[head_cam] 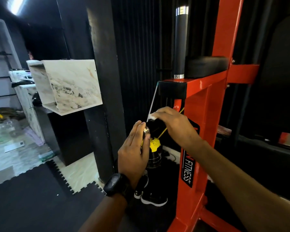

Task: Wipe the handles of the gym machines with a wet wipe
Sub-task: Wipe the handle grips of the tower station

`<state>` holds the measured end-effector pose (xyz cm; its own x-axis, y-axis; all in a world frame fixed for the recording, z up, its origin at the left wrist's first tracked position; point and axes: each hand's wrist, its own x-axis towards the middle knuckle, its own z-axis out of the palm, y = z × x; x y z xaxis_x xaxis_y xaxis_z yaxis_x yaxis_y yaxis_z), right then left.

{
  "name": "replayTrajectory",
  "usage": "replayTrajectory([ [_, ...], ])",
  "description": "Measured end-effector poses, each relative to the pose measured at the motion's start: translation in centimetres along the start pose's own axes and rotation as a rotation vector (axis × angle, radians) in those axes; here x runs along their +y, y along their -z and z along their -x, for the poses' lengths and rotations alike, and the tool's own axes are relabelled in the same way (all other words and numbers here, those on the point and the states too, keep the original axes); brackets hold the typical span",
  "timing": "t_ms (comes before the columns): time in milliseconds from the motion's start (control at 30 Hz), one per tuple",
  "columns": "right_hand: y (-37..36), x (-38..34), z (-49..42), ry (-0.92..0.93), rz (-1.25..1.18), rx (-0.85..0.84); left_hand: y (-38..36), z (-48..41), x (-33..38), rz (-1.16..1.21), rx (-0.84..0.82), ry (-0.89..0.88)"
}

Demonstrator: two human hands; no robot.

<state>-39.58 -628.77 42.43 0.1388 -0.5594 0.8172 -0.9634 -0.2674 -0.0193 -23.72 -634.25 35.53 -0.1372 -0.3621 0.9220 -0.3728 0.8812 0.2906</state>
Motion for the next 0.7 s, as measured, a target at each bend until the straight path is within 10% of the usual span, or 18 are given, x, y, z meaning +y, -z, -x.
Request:
replayTrajectory([
  [300,2.4,2.4,-5.2,0.122,0.139,-0.575,-0.1,0.0,0.0,0.032,0.004,0.003],
  [700,2.4,2.0,-5.8,0.038,0.130,-0.596,-0.3,0.0,-0.1,0.047,0.018,-0.014],
])
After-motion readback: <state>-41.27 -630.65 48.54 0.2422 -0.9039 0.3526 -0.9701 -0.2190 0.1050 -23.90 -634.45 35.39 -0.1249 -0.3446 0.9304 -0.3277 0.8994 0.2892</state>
